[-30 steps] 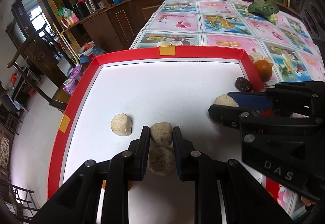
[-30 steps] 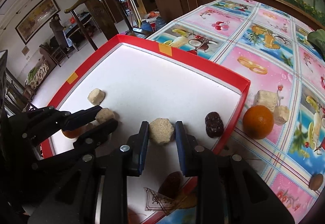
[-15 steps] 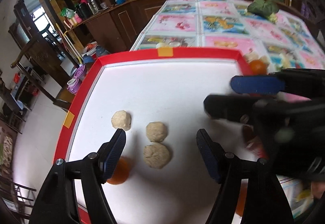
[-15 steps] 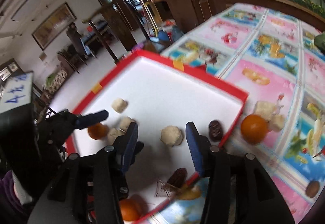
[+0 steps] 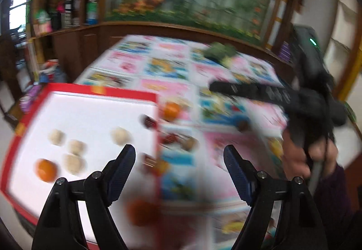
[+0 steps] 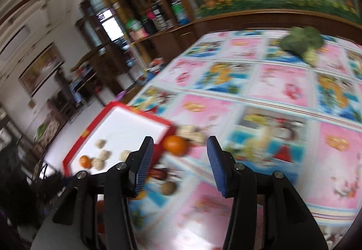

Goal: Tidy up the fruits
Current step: 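Grasp a brown kiwi with the right gripper while the left grasps another kiwi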

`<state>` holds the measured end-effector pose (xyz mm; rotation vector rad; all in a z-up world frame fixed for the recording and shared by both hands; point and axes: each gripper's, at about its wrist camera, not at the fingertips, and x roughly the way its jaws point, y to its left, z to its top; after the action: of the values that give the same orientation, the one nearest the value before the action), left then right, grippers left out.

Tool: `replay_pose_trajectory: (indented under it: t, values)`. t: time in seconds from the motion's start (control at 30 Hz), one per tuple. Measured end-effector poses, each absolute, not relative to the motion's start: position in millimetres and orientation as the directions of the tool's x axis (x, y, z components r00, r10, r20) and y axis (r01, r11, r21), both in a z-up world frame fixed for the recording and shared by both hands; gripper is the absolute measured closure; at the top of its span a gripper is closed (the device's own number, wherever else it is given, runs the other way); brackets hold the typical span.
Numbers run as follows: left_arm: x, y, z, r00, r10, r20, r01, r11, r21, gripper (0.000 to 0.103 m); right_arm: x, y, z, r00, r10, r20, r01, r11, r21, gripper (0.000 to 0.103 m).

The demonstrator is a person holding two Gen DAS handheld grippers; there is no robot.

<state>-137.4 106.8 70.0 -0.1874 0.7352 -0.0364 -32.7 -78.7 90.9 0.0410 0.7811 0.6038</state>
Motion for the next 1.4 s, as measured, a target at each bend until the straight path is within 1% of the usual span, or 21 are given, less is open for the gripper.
replay_pose_trajectory:
  t: [0.07,0.13,0.2,0.27,0.33,0.43,0.53,0.6,0.67,0.7,0.8,0.83,0.87,0.97,1.07,1.13,1.2,1.27,1.33,1.4]
  values:
    - [-136.7,92.9,62.9,0.753,-0.118,-0.648,0.006,0.985,-0.172,0.023,-30.1,-96.0,91.3,0.584,0.490,-0.648,-0.450,0.859,0.244,0.052]
    - [-134.5,82.8,57.6,0.779,-0.099,-0.619,0.027,0.992,-0.125,0.023,-28.6,-107.2,92.7,0.600,0.470,-0.647,-0.424,0.873,0.241,0.052]
    - [-131.1,81.3,54.9,0.803,-0.089,-0.590,0.034,0.994,-0.103,0.023,-29.0,-114.0,94.8,0.604,0.463,-0.648,-0.416,0.878,0.238,0.052]
    - [-123.4,85.2,51.4,0.810,-0.066,-0.583,0.018,0.996,-0.087,0.023,-28.7,-120.9,95.3,0.610,0.443,-0.657,-0.404,0.887,0.223,0.052]
    - [-114.1,96.0,48.2,0.804,-0.069,-0.590,0.001,0.993,-0.115,0.023,-29.7,-129.3,94.2,0.616,0.418,-0.668,-0.388,0.899,0.205,0.052]
    - [-104.4,115.9,43.9,0.774,-0.083,-0.628,-0.032,0.985,-0.169,0.023,-26.4,-137.7,89.4,0.620,0.369,-0.693,-0.355,0.919,0.172,0.052]
    - [-94.7,137.8,44.7,0.778,-0.072,-0.625,-0.080,0.974,-0.212,0.023,-24.2,-143.9,83.6,0.597,0.352,-0.721,-0.346,0.924,0.164,0.052]
    - [-92.1,146.1,46.3,0.783,-0.038,-0.621,-0.110,0.974,-0.199,0.023,-22.1,-146.5,79.7,0.579,0.342,-0.740,-0.343,0.926,0.159,0.052]
    - [-95.4,144.8,48.9,0.780,-0.064,-0.623,-0.088,0.974,-0.210,0.023,-21.9,-150.4,77.6,0.569,0.337,-0.750,-0.341,0.927,0.157,0.052]
    - [-98.5,139.8,50.6,0.775,-0.062,-0.629,-0.076,0.979,-0.191,0.023,-21.5,-151.8,75.8,0.559,0.337,-0.758,-0.344,0.925,0.158,0.052]
    - [-102.0,109.2,51.4,0.722,-0.024,-0.692,0.009,1.000,-0.025,0.023,-21.5,-152.3,70.6,0.526,0.350,-0.775,-0.357,0.918,0.172,0.052]
    - [-103.7,102.2,51.7,0.715,-0.019,-0.699,0.029,1.000,0.003,0.023,-22.2,-150.7,69.2,0.519,0.351,-0.779,-0.362,0.916,0.172,0.052]
    - [-104.6,94.1,51.8,0.705,-0.028,-0.709,0.057,0.998,0.017,0.023,-23.8,-147.5,66.7,0.516,0.341,-0.786,-0.366,0.917,0.158,0.052]
    - [-104.3,85.0,52.3,0.694,-0.075,-0.716,0.112,0.994,0.005,0.023,-25.5,-139.9,61.0,0.507,0.320,-0.801,-0.379,0.917,0.126,0.052]
    - [-99.2,80.4,48.9,0.692,-0.050,-0.720,0.128,0.990,0.055,0.023,-27.9,-132.1,55.2,0.499,0.300,-0.813,-0.393,0.915,0.096,0.056]
    - [-93.7,82.7,45.9,0.675,-0.058,-0.735,0.134,0.990,0.044,0.023,-27.5,-127.1,50.1,0.503,0.268,-0.822,-0.392,0.918,0.060,0.065]
    - [-89.0,85.4,44.1,0.665,-0.085,-0.742,0.148,0.989,0.020,0.023,-24.9,-123.7,42.8,0.494,0.235,-0.837,-0.379,0.925,0.036,0.069]
    - [-85.9,85.9,42.1,0.657,-0.086,-0.749,0.155,0.988,0.022,0.023,-26.5,-121.6,42.6,0.511,0.218,-0.831,-0.382,0.924,0.007,0.075]
    - [-80.9,85.0,39.2,0.645,-0.098,-0.758,0.169,0.985,0.016,0.024,-27.8,-120.7,42.5,0.520,0.212,-0.827,-0.381,0.924,-0.003,0.075]
    - [-76.7,83.9,37.5,0.632,-0.108,-0.768,0.178,0.984,0.008,0.029,-27.7,-122.5,44.2,0.526,0.210,-0.824,-0.371,0.929,0.000,0.075]
